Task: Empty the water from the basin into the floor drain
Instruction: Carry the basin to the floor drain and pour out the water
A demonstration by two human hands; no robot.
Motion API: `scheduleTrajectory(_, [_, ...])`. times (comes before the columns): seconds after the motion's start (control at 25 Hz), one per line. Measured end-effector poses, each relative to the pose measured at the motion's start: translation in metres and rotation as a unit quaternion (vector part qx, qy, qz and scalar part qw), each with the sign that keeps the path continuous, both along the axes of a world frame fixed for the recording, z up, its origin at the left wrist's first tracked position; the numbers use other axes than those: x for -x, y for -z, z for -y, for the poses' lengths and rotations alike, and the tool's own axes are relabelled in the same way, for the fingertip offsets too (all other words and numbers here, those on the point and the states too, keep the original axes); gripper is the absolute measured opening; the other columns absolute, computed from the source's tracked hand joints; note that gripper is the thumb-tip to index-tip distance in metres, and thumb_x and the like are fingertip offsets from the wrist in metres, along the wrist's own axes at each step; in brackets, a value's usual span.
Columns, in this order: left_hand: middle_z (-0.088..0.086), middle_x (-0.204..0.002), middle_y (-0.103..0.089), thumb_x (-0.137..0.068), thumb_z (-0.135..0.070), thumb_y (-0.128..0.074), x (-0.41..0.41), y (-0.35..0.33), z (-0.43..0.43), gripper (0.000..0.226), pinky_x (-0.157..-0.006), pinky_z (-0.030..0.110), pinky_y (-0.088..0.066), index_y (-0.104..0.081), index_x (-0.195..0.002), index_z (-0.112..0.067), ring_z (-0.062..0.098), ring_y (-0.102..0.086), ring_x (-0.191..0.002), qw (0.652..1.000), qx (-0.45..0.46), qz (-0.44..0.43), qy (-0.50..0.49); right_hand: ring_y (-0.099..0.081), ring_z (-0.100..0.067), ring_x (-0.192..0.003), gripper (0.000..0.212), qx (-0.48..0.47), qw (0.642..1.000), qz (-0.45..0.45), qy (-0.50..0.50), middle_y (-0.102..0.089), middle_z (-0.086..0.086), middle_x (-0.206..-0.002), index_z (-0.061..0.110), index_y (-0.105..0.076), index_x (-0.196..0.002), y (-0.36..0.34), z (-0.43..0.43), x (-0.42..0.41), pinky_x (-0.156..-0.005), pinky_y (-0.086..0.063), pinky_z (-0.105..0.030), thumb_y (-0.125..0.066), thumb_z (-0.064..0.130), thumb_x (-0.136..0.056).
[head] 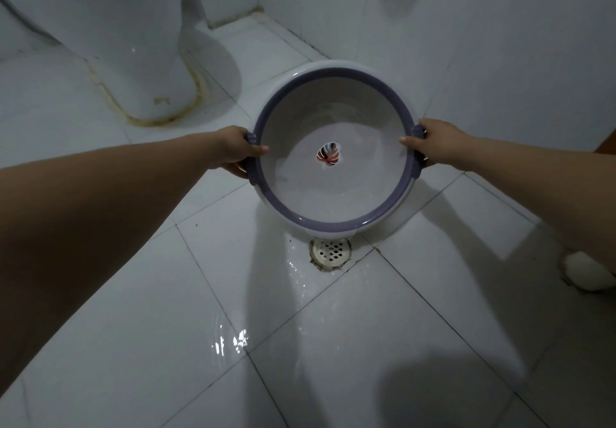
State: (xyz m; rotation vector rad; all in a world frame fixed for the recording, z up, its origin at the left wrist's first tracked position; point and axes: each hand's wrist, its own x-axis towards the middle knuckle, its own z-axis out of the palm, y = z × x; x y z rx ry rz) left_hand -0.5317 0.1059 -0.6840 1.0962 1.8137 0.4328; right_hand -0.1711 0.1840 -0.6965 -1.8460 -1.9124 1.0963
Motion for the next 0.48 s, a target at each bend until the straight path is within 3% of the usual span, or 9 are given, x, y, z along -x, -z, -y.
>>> scheduleTrajectory(0.2, [0.02, -0.115, -0.066, -0.091, -0.02, -0.064, 0.0014, 0.0013, -0.001, 0.038, -0.09, 0.05, -0.056, -0.055, -0.123, -0.002, 0.036, -0.066, -0.102, 1.0, 0.003, -0.002, 0.002, -0.065, -0.035, -0.093, 0.033, 0.0, 1.0, 0.006, -0.01, -0.061, -0.022, -0.108, 0.003, -0.051, -0.109, 0.0015, -0.0009, -0.0017, -0.079, -0.058, -0.046, -0.059, 0.031, -0.093])
scheduleTrajectory(0.48, [0.018, -0.116, -0.067, -0.088, -0.018, -0.068, 0.0039, 0.0075, 0.0005, 0.04, -0.09, 0.047, -0.056, -0.057, -0.124, -0.001, 0.034, -0.066, -0.104, 1.0, 0.014, 0.001, 0.008, -0.065, -0.035, -0.092, 0.033, -0.005, 0.999, 0.022, -0.032, -0.061, -0.021, -0.108, 0.003, -0.051, -0.107, 0.0058, -0.0004, -0.0065, -0.078, -0.058, -0.044, -0.062, 0.031, -0.092])
